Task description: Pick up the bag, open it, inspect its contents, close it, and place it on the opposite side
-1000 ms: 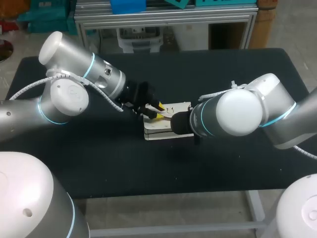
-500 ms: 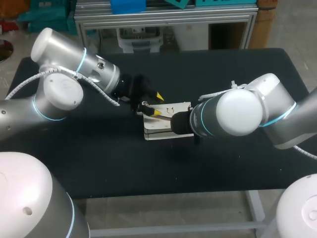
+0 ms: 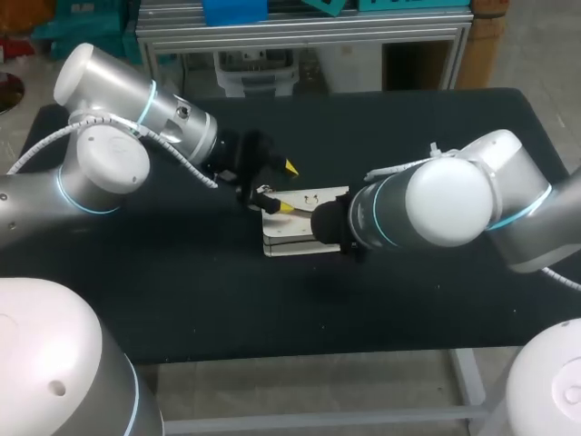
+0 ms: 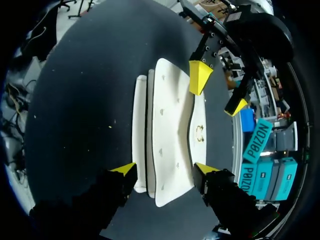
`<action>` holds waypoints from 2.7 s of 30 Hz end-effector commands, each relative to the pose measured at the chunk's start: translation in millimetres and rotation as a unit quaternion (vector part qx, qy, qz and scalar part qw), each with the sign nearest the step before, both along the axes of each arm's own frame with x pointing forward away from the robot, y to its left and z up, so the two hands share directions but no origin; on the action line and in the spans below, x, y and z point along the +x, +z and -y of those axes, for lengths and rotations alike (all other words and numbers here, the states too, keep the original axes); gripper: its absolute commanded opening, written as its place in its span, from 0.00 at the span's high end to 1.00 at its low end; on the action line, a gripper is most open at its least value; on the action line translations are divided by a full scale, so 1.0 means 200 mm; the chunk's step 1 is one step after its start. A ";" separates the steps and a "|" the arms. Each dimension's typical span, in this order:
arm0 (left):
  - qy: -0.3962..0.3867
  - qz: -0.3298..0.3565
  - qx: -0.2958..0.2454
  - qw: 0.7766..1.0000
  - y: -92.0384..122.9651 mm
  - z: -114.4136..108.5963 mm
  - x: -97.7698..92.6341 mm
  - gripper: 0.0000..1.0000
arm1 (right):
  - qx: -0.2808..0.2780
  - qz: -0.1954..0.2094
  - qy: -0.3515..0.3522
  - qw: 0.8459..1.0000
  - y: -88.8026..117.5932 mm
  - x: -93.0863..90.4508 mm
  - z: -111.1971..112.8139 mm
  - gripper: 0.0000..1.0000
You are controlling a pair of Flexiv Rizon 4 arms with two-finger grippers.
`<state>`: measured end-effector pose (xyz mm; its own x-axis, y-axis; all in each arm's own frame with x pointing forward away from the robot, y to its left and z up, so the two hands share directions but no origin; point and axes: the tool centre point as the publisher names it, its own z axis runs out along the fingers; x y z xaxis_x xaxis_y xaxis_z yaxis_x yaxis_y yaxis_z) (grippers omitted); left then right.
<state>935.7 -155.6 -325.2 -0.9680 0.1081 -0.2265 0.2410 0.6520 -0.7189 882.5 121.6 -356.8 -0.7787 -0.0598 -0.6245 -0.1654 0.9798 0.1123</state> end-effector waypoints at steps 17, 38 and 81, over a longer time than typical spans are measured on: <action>0.134 -0.198 0.046 0.970 0.12 -0.17 0.00 0.00 | 0.081 -0.068 -0.100 0.989 0.29 0.13 0.18 0.00; 0.173 -0.215 0.088 0.957 0.17 -0.24 -0.02 0.00 | 0.102 -0.127 -0.108 0.981 0.36 0.22 0.22 0.00; 0.562 -0.467 0.092 0.676 0.15 -0.37 0.01 0.00 | 0.110 -0.415 -0.426 0.797 0.52 0.35 0.39 0.00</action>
